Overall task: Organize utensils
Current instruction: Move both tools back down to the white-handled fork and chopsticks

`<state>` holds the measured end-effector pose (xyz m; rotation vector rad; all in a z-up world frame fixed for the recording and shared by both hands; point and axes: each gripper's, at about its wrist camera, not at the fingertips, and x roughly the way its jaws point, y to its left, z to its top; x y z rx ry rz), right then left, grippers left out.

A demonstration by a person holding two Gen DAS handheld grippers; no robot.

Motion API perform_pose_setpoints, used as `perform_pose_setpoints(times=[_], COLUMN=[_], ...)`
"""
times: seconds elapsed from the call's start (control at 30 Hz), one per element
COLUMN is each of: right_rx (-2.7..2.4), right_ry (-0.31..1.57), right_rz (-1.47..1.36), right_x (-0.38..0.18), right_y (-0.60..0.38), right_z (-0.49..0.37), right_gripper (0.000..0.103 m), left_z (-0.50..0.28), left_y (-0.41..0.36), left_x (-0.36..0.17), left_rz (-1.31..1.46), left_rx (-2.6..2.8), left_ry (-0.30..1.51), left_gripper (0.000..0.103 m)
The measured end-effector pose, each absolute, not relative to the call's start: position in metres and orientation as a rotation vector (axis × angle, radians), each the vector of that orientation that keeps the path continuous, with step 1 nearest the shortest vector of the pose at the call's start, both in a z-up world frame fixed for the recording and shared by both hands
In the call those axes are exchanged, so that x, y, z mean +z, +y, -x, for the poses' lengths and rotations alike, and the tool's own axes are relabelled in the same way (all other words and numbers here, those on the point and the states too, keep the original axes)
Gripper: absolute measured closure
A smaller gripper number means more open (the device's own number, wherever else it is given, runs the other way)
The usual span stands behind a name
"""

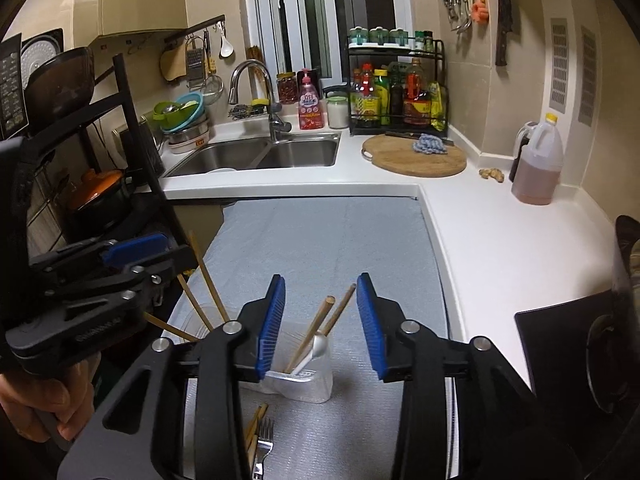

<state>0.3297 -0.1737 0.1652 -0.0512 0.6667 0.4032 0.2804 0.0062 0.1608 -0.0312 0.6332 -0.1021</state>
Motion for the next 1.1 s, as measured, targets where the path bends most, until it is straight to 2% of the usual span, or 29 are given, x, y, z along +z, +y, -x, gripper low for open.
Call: perform_pose_setpoints(times=[0.27, 0.37, 0.5, 0.6, 0.63, 0.67, 0.73, 0.83, 1.0, 1.1], right_rx=[0.35, 0.338, 0.326, 0.323, 0.328, 0.341, 0.357, 0.398, 0.46, 0.467], right_ry=[0.509, 0.45, 0.445, 0.49, 0.515, 0.548, 0.586, 0.651, 0.746, 0.797], right_rz=[0.021, -0.004, -0.03, -0.055, -0.075, -0.096, -0.093, -0.09, -0.047, -0.044], right_x=[0.198, 0.194, 0.159, 0.12, 0.106, 0.09, 0.063, 0.027, -0.02, -0.039], right_y=[-0.204, -0.218, -0.229, -0.232, -0.233, -0.232, -0.225, -0.212, -0.184, -0.172], right_z=[-0.26, -0.218, -0.169, -0.146, -0.142, -0.138, -0.13, -0.12, -0.116, -0.124], right_gripper=[0.064, 0.064, 0.064, 0.065, 0.074, 0.09, 0.098, 0.098, 0.092, 0.079], left_z=[-0.207, -0.17, -0.128, -0.101, -0.092, -0.084, -0.075, -0.064, -0.057, -0.06], left_y=[0.011, 0.014, 0.018, 0.018, 0.019, 0.02, 0.02, 0.02, 0.01, 0.013], left_x=[0.181, 0.166, 0.126, 0.089, 0.075, 0.06, 0.036, 0.0, -0.041, -0.05], left_rz=[0.035, 0.047, 0.062, 0.072, 0.083, 0.104, 0.129, 0.17, 0.182, 0.181], left_rx=[-0.058, -0.043, -0.041, -0.044, -0.041, -0.041, -0.036, -0.042, -0.075, -0.071], left_ry=[0.509, 0.479, 0.491, 0.513, 0.523, 0.535, 0.562, 0.618, 0.702, 0.717], left_gripper=[0.063, 0.063, 0.063, 0.081, 0.084, 0.087, 0.09, 0.092, 0.095, 0.095])
